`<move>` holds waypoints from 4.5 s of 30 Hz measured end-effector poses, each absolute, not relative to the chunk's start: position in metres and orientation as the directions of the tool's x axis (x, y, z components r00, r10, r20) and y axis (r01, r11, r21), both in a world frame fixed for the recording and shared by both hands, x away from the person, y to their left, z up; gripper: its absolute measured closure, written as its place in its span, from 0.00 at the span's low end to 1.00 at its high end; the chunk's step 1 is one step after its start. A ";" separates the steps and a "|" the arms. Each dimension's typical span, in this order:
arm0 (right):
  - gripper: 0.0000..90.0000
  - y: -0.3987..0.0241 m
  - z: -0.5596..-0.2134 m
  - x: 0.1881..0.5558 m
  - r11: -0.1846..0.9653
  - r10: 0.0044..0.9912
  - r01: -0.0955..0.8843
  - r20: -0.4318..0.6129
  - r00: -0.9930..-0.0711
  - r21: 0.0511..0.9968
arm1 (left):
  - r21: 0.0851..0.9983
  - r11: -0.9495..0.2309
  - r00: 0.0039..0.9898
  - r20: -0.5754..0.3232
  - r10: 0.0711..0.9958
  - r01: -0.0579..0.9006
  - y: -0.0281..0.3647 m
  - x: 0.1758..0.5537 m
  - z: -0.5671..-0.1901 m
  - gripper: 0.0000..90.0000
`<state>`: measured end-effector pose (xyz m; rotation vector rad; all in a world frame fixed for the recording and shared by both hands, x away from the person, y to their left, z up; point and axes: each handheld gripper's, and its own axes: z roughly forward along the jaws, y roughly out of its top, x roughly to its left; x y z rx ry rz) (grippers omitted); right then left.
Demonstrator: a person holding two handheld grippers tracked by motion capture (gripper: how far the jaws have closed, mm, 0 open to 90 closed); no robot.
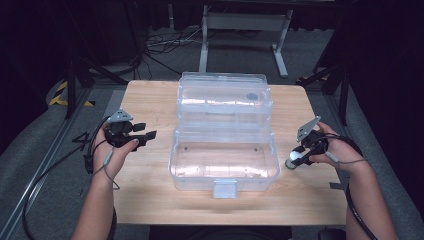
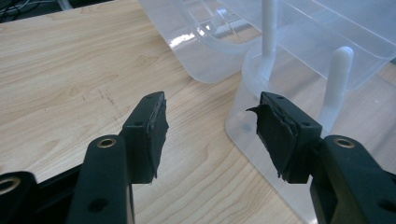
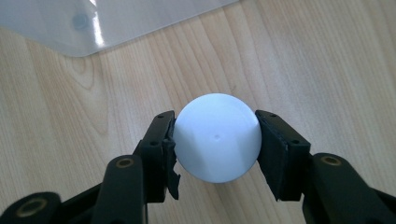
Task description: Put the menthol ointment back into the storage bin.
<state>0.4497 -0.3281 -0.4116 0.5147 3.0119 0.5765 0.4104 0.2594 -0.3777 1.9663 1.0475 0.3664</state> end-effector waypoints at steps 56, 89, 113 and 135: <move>0.56 -0.283 -0.318 0.432 0.899 0.226 0.213 0.012 -0.974 0.381 | 0.810 -0.271 0.601 -0.122 0.790 0.521 0.266 0.407 -0.372 0.49; 0.56 -0.237 -0.297 0.411 0.906 0.116 0.116 0.024 -0.993 0.406 | 0.807 -0.270 0.601 -0.127 0.789 0.525 0.266 0.407 -0.372 0.49; 0.56 -0.219 -0.320 0.410 0.925 0.083 0.103 0.071 -0.994 0.366 | 0.809 -0.269 0.600 -0.126 0.790 0.524 0.266 0.408 -0.372 0.49; 0.56 -0.211 -0.344 0.412 0.940 0.077 0.109 0.109 -0.991 0.323 | 0.807 -0.272 0.602 -0.126 0.788 0.524 0.266 0.408 -0.373 0.49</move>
